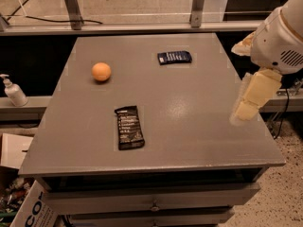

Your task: Move orange near rxbar blueberry

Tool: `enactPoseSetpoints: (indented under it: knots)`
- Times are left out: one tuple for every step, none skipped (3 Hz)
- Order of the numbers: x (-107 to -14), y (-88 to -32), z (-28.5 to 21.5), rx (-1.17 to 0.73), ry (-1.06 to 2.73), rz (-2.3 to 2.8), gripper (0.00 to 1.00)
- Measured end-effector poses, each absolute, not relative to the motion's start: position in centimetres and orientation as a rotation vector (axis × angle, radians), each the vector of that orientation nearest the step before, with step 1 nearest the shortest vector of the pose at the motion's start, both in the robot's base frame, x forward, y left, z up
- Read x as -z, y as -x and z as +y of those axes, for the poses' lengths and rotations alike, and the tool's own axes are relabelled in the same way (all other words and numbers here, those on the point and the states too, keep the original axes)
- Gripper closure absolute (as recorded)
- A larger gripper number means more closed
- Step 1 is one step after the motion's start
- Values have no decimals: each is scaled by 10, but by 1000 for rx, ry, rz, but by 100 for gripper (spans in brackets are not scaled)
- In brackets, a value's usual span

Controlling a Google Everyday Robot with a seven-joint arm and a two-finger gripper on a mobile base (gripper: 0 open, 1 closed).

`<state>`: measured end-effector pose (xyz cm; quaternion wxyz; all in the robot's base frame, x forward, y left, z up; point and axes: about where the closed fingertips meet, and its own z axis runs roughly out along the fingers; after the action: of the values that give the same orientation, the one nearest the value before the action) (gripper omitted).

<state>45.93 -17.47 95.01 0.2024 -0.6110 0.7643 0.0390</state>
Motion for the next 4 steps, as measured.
enactPoseSetpoints:
  knots:
    - [-928,-478,-138,-271,1707,2062,0]
    - [-907,-493,-111,-457,1661,1991,0]
    - [-893,-504,-83,-662,1576,1888,0]
    - [-896,-503,-75,-707,1561,1870,0]
